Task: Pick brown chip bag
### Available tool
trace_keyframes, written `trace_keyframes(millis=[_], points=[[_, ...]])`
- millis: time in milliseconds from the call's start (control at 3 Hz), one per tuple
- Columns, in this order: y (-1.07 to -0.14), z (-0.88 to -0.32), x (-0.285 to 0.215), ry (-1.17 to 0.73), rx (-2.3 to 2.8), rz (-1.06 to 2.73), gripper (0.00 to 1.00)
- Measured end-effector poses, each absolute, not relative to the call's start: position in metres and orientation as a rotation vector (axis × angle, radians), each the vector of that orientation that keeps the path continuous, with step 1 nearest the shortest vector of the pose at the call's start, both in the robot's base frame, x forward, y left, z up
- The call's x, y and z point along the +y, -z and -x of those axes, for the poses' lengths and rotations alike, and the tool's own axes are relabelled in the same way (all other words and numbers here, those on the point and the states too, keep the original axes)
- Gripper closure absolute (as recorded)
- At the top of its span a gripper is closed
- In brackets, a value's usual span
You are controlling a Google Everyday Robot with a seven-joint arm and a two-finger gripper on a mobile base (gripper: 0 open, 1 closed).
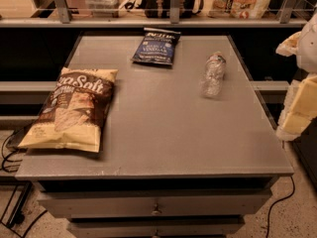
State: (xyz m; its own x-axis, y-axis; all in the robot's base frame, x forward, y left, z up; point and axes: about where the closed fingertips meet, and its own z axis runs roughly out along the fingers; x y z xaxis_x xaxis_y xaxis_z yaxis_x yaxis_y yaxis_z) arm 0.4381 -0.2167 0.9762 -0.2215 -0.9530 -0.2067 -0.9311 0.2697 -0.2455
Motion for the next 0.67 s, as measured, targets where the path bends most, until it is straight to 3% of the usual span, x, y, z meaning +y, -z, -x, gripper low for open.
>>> trace_keyframes(millis=[667], points=[[-0.9773, -0.4451, -0.2155, 0.085, 2.224, 1.697, 0.00]])
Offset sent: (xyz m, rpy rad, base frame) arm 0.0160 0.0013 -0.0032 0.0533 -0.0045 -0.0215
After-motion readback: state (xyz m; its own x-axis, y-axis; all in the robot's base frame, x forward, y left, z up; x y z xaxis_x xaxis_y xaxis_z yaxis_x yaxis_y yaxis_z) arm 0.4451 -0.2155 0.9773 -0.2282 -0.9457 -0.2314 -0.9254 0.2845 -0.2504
